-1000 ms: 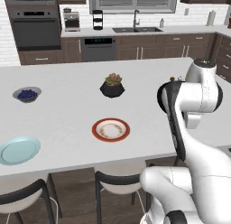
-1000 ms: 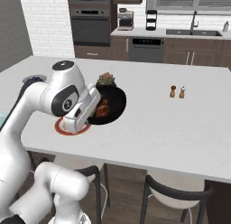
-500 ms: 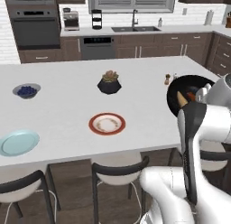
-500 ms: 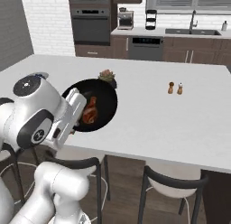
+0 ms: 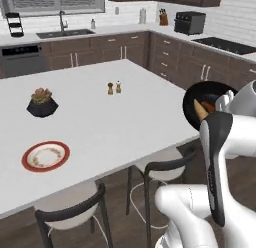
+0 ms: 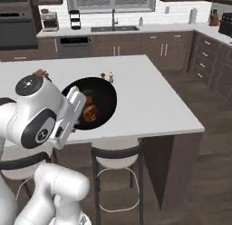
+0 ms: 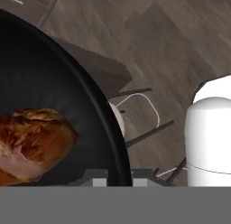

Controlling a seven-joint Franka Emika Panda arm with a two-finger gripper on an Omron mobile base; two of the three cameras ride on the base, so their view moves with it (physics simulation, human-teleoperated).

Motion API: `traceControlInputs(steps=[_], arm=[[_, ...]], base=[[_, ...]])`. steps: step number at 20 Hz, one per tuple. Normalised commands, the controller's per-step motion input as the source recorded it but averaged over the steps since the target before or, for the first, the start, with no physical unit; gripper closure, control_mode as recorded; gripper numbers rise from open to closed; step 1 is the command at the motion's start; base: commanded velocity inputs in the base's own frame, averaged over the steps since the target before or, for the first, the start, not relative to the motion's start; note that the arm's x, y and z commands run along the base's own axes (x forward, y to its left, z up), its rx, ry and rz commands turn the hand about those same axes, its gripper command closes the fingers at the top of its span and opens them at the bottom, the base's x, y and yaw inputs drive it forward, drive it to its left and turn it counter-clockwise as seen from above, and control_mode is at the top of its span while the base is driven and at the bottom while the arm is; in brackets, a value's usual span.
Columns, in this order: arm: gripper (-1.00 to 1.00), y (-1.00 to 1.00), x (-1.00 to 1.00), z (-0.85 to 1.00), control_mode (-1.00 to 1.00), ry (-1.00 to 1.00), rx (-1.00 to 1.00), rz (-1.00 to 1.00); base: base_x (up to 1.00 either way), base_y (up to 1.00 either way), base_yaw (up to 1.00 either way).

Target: Pick the chicken drumstick and sweet potato from their plates and place them in the bowl. Then put the bowl in the fridge.

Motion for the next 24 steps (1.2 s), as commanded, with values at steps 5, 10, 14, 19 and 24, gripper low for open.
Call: traceControlInputs(steps=[5, 10, 14, 19, 24], arm=[[1.0, 0.0, 0.0, 0.0, 1.0, 0.0, 0.0, 0.0], [1.0, 0.0, 0.0, 0.0, 1.0, 0.0, 0.0, 0.0], [1.0, 0.0, 0.0, 0.0, 1.0, 0.0, 0.0, 0.0], [1.0, 0.0, 0.0, 0.0, 1.0, 0.0, 0.0, 0.0], [1.0, 0.0, 0.0, 0.0, 1.0, 0.0, 0.0, 0.0]], base=[[0.0, 0.0, -1.0], [0.0, 0.0, -0.99], [0.05, -0.5, -0.78], [0.89, -0.38, -0.41], [1.0, -0.03, -0.08]])
